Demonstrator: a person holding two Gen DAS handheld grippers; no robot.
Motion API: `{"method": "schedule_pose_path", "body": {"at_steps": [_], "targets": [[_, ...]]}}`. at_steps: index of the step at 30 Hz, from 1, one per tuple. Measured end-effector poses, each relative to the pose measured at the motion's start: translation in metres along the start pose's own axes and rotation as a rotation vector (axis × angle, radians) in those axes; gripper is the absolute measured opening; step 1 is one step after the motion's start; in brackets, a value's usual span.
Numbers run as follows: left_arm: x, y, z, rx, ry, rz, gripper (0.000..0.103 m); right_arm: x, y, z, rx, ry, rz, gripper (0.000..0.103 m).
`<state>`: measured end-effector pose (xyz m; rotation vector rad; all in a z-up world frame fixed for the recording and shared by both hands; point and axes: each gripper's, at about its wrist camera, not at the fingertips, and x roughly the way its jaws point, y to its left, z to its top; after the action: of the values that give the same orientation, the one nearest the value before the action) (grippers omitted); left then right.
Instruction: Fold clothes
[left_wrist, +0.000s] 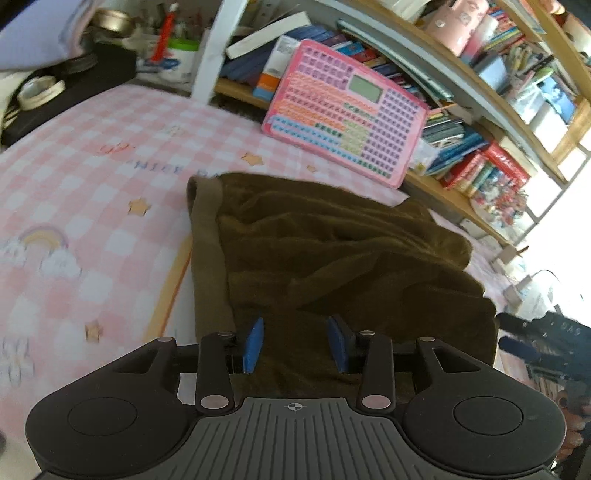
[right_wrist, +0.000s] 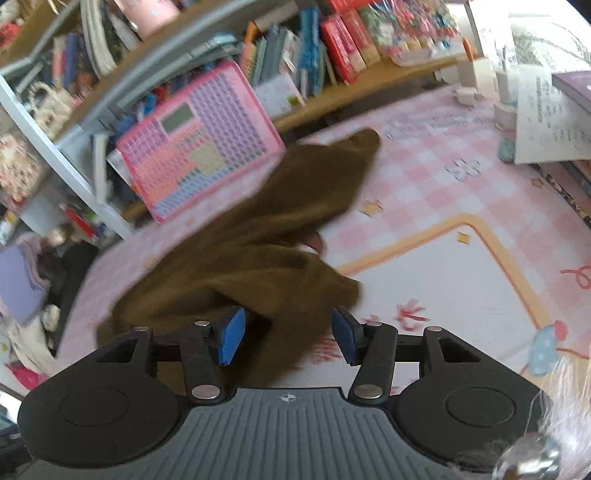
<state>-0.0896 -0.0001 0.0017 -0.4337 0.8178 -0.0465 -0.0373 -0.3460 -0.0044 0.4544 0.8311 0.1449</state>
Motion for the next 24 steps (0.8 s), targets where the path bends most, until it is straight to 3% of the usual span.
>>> {"method": "schedule_pose_path", "body": {"at_steps": [3, 12, 13, 17, 18, 21, 24], "targets": [[-0.006, -0.009, -0.013, -0.020, 0.003, 0.032, 0.039, 0.015, -0.011, 0.000, -0.023, 0.053, -0.032, 0.050], [-0.021, -0.023, -0.023, -0.045, -0.026, 0.083, 0.039, 0.053, -0.009, 0.001, -0.040, 0.120, 0.012, 0.049], [-0.021, -0.023, -0.023, -0.047, -0.030, 0.090, 0.039, 0.056, -0.008, 0.000, -0.046, 0.121, 0.011, 0.046], [-0.017, -0.025, -0.024, -0.061, -0.028, 0.112, 0.039, 0.060, -0.003, -0.001, -0.094, 0.124, 0.056, 0.011], [-0.016, -0.025, -0.024, -0.063, -0.025, 0.116, 0.039, 0.059, -0.002, -0.002, -0.108, 0.124, 0.073, 0.006], [-0.010, -0.026, -0.021, -0.059, -0.012, 0.121, 0.039, 0.041, -0.004, 0.002, -0.142, 0.113, 0.135, 0.004], [-0.007, -0.026, -0.016, -0.049, -0.015, 0.117, 0.039, 0.001, -0.006, 0.016, -0.181, 0.097, 0.265, 0.003]]}}
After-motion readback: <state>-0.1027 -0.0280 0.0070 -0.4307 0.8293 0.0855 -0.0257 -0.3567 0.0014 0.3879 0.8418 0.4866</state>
